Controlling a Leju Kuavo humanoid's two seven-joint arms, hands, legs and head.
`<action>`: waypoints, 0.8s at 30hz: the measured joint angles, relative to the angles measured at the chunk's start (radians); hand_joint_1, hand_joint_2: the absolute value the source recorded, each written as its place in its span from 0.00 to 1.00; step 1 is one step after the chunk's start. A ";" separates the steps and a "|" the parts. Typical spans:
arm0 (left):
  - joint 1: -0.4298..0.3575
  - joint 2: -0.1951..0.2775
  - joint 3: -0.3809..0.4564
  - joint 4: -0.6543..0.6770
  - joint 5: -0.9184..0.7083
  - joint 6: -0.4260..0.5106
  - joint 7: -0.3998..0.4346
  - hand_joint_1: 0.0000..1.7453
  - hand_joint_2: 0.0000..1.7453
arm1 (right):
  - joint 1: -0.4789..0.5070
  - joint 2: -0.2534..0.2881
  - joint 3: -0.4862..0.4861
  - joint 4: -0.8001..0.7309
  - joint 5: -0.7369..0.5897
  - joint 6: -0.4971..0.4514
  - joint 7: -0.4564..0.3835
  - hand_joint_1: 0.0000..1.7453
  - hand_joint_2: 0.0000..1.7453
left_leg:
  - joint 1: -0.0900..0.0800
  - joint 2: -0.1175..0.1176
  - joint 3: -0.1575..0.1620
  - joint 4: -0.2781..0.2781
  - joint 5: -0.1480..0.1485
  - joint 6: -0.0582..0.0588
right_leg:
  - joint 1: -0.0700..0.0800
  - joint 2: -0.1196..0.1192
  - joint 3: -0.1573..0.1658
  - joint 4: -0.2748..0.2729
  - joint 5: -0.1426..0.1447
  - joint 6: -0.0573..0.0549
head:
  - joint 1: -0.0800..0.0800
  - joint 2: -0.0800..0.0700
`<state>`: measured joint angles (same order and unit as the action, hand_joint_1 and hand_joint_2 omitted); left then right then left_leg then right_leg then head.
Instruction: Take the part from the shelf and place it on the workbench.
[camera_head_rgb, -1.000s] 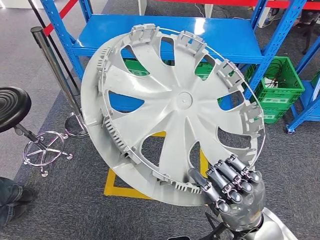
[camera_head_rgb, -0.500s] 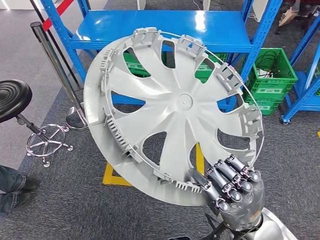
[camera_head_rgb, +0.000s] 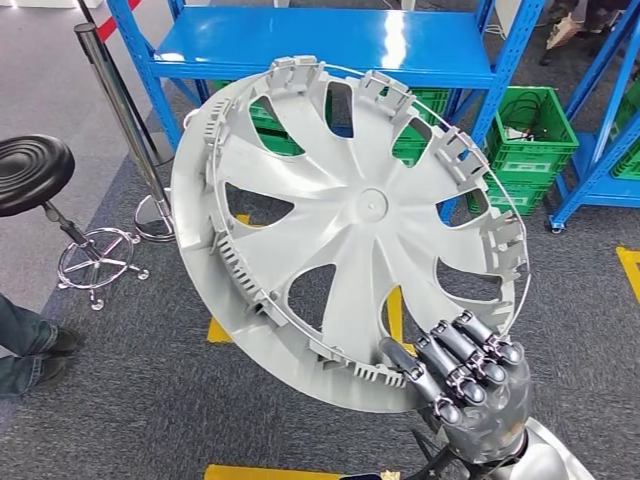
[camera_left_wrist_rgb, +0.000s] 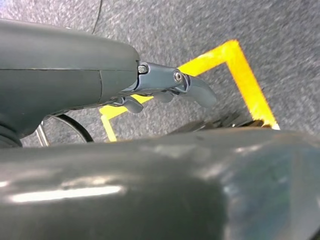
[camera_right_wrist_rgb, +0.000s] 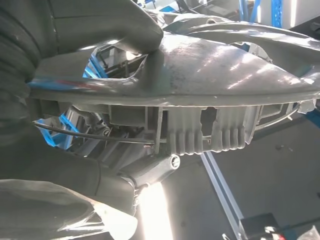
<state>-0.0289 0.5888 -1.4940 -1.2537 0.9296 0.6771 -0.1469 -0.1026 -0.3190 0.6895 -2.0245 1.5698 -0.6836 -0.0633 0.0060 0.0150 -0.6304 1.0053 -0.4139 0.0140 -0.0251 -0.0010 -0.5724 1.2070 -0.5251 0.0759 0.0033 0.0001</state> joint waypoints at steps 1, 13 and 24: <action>0.000 0.000 0.000 0.001 0.000 0.000 0.000 0.00 0.00 | -0.001 0.000 0.000 0.000 0.000 0.000 0.001 1.00 1.00 | 0.002 -0.001 -0.016 0.013 0.006 -0.008 | -0.002 0.001 0.058 -0.079 -0.015 0.002 | 0.002 0.000; 0.003 -0.002 -0.001 0.010 0.006 -0.014 0.001 0.00 0.00 | -0.002 -0.002 0.009 0.000 0.000 0.000 0.020 1.00 1.00 | 0.004 -0.007 -0.059 0.288 -0.142 -0.043 | 0.012 -0.004 0.034 -0.196 0.008 -0.082 | -0.006 0.000; 0.000 -0.002 -0.001 0.015 0.011 -0.014 0.003 0.00 0.00 | 0.001 -0.002 0.000 0.000 0.000 0.000 -0.006 1.00 1.00 | -0.007 -0.006 0.108 -0.037 -0.059 0.017 | 0.015 -0.001 -0.064 -0.079 -0.039 -0.038 | -0.002 0.000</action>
<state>-0.0285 0.5863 -1.4954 -1.2388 0.9407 0.6631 -0.1434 -0.1018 -0.3212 0.6892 -2.0245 1.5697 -0.6836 -0.0689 -0.0007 0.0085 -0.5225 0.9686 -0.4733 0.0308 -0.0099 -0.0017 -0.6367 1.1279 -0.5646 0.0377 0.0017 0.0000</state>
